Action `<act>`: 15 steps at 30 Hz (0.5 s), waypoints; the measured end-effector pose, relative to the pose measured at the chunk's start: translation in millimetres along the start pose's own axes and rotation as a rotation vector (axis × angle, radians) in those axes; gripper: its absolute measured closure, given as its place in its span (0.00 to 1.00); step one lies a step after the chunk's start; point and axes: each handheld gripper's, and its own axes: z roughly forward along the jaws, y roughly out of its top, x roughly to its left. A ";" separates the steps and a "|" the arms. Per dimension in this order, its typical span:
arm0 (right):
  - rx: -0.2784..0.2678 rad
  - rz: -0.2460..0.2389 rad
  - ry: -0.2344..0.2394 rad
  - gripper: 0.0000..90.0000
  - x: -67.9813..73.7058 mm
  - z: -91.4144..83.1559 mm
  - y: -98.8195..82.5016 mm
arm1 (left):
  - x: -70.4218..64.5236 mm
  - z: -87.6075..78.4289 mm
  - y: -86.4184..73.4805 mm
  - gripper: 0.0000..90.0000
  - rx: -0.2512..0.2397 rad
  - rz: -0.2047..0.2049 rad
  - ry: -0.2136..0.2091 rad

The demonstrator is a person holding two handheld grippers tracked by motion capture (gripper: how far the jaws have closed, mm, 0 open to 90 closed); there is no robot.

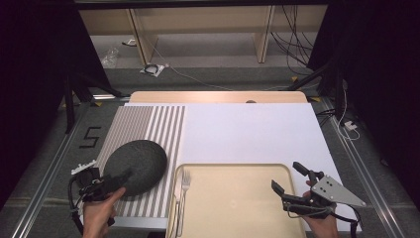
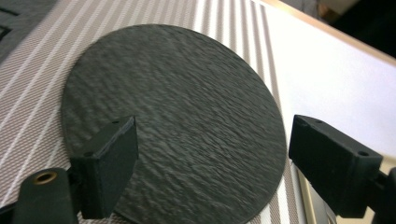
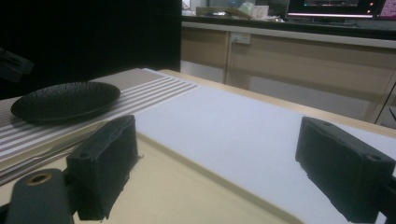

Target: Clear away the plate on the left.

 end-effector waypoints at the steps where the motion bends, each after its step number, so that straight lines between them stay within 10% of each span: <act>1: 0.001 0.000 -0.002 0.15 0.0 -0.3 0.2 | 1.7 -0.7 -0.1 0.17 -0.001 -0.016 0.001; 15: -0.002 -0.004 0.000 0.15 1.3 0.0 0.3 | 24.3 -6.4 -7.3 0.17 -0.057 -0.212 -0.005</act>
